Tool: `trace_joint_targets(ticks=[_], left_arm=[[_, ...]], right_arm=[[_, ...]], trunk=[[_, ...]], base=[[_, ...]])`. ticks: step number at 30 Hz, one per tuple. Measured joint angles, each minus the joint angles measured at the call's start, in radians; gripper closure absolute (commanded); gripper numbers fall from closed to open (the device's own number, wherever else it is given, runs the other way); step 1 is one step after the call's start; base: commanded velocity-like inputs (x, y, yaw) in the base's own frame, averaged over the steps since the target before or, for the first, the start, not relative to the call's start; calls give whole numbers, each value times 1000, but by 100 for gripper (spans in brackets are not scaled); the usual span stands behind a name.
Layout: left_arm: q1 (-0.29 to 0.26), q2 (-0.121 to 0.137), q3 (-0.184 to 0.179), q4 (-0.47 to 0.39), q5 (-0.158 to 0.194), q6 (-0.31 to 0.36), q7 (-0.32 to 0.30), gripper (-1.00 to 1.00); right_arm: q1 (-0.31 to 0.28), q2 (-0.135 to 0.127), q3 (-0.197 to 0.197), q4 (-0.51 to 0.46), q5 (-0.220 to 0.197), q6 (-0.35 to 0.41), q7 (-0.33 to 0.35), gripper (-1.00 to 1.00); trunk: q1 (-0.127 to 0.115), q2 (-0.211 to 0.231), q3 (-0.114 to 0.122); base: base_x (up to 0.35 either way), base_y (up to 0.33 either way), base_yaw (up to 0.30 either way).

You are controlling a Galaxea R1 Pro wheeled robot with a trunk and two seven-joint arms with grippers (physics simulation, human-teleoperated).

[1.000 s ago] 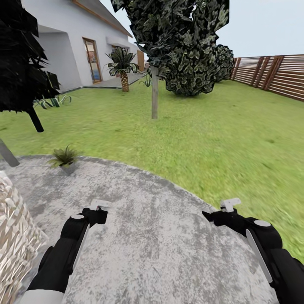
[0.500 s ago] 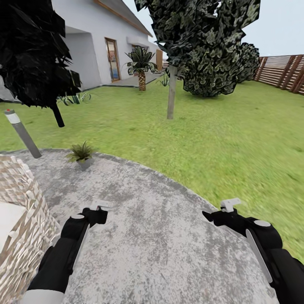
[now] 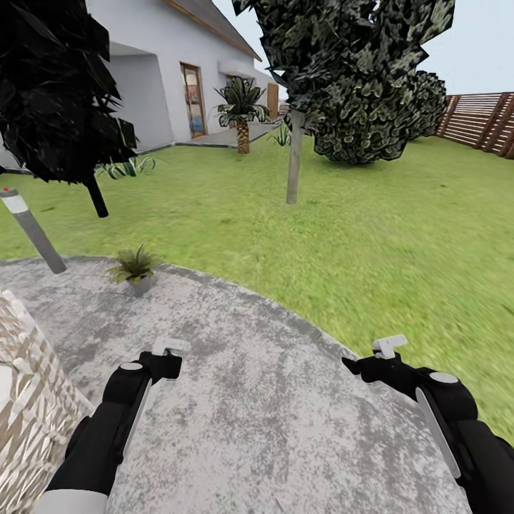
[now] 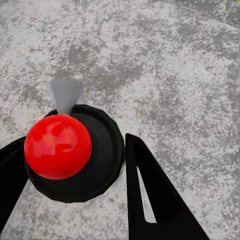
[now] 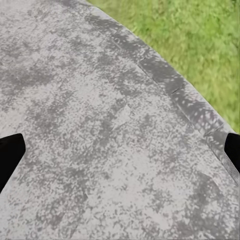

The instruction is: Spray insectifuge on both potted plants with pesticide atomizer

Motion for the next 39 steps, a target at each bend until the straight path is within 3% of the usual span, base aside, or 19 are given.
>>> trace_joint_targets(ticks=[26,39], left_arm=[[0,-1,0,0,0,0,0,100],[0,-1,0,0,0,0,0,100]], right_arm=[[0,0,0,1,-1,0,0,-100],[0,0,0,0,0,0,1,-100]], trunk=[[0,0,-10],[0,0,-16]], base=[[341,-105,57],[338,-86,219]])
